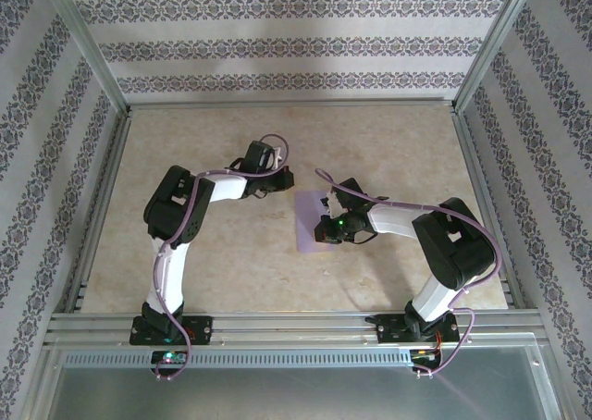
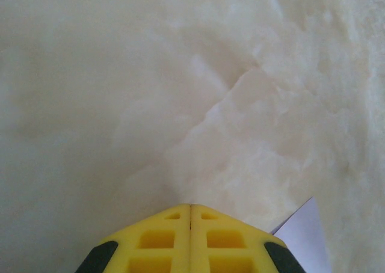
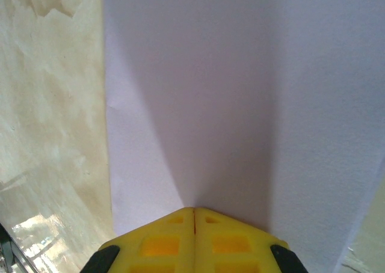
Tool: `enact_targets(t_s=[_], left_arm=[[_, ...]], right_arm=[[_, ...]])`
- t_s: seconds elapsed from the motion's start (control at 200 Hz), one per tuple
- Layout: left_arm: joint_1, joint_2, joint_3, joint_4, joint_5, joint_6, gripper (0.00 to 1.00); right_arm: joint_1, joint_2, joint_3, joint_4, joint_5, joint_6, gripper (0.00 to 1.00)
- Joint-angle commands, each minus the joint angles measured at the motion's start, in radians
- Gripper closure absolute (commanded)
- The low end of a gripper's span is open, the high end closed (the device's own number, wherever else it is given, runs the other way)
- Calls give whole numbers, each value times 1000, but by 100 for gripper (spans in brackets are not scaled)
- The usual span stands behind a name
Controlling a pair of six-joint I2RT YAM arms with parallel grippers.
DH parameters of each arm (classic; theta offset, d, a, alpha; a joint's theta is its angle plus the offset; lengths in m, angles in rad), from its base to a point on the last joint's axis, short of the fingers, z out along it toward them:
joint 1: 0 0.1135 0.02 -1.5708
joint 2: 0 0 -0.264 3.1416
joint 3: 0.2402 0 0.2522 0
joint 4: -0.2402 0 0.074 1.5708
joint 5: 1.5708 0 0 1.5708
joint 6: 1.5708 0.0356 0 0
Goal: Fold a paper plane with a square sheet of paper (fold left side to right side)
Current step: First fold the square sheet of paper in half at the center of the table.
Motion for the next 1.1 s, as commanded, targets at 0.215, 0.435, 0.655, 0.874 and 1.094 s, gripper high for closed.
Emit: enact_targets(t_s=[0.215,0.435,0.655,0.874,1.094], left_arm=[[0,-318,-189,-27,-61,-26,100],[-72,-452,-325,-66,-20,-124,100],[-146,-441,-362,-27,20,-231,100],[-201,-337,-240,-151,1,-185,100],[-216,-280,-201,-233,-52,-161,100]], right_arm=[[32,-38,2,-36,36,107,91],[30,-136,88,-66,69,93,78],[-35,-244,92,-109,159,45,62],[-196,-334,-10,-92,107,43,42],[-261,-374,-95,-60,52,69,23]])
